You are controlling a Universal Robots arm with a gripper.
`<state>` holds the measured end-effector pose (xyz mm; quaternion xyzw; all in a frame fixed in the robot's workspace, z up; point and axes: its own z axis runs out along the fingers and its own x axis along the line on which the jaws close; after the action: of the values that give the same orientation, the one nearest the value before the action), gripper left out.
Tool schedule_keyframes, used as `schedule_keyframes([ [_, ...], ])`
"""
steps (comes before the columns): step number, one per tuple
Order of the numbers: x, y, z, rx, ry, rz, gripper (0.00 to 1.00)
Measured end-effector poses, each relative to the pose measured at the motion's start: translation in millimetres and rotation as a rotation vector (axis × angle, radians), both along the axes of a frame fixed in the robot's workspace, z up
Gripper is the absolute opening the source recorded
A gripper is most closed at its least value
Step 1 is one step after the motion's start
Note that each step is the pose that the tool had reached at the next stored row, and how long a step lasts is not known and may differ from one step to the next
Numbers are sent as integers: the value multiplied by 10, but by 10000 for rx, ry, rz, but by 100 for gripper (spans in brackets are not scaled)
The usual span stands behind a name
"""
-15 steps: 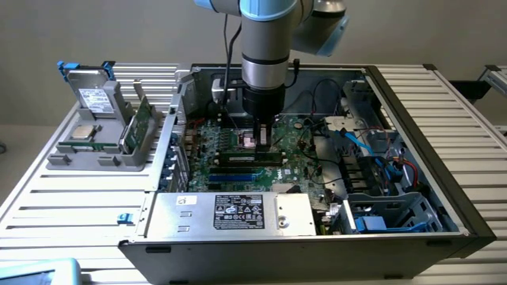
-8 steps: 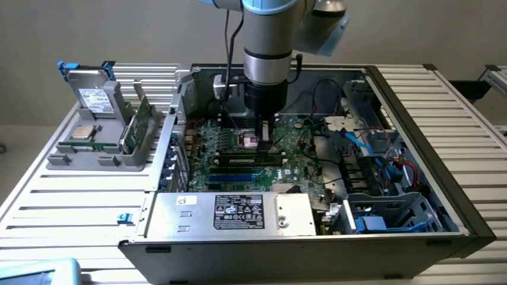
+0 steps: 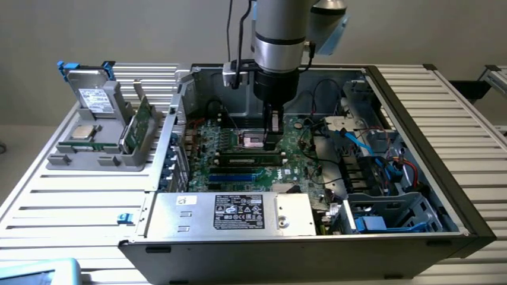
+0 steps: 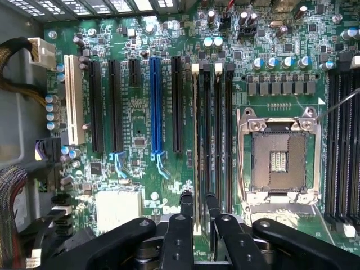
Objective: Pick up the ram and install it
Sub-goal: 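Insert the ram into the slot, then press down the ram until it locks into place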
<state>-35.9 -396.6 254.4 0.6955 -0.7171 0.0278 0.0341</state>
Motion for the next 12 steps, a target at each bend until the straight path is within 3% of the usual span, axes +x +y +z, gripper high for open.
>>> schedule_keyframes([
  [12, 0, -1, 2, -5, 17, 21, 23],
])
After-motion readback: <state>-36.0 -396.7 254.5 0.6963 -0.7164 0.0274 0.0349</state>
